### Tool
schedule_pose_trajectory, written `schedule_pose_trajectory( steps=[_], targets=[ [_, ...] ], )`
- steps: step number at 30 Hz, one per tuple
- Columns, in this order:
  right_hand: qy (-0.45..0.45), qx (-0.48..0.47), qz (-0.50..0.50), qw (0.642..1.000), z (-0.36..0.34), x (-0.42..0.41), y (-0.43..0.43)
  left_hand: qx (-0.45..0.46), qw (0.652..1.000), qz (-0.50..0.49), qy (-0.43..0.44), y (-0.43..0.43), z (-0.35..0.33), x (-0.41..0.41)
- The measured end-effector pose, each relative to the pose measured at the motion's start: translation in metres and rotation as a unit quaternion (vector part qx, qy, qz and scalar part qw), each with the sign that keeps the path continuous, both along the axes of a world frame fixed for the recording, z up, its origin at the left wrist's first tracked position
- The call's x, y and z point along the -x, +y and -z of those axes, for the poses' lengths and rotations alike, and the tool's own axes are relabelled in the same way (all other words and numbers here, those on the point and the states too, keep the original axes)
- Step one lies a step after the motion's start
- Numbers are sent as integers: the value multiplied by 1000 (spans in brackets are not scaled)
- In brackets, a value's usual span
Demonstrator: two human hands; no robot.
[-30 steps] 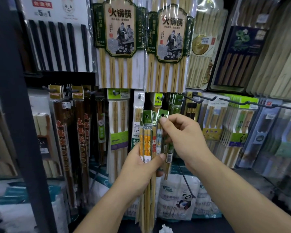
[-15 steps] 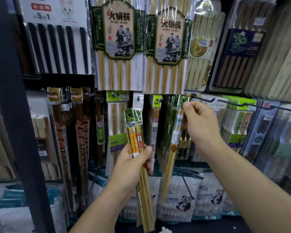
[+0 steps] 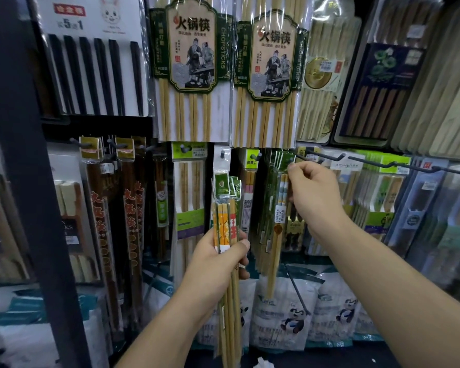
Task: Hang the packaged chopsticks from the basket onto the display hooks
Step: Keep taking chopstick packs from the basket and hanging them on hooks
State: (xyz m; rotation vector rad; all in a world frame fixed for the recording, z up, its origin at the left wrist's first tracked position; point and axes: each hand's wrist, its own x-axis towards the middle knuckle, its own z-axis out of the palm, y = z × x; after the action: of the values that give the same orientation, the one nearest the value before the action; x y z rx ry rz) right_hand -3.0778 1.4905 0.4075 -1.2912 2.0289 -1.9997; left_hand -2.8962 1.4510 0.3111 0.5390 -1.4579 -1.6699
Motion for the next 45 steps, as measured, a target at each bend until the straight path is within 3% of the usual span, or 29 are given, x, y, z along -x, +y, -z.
schedule_pose_trajectory(
  steps=[6,13,19,22,31,45],
  targets=[
    [25,-6,51,998,1,2,-12,2,1000,1,13,2,-4,-2],
    [-10,-4,63,998,18,-9,-6,-6,999,24,29,2,-4,-5],
    [21,-12,-143,989,21,-47,18,14,1000,12,14,3,-4,-3],
    [53,-34,-169,984,19,-57,23,36,999,16,8,4,-4,-3],
    [-12,6,-76,997,10,-37,22,27,999,-45,-11,-1,-2,-2],
    [1,12,-13,1000,-6,-15,14,46,999,12,-23,-3,1,-3]
  ],
)
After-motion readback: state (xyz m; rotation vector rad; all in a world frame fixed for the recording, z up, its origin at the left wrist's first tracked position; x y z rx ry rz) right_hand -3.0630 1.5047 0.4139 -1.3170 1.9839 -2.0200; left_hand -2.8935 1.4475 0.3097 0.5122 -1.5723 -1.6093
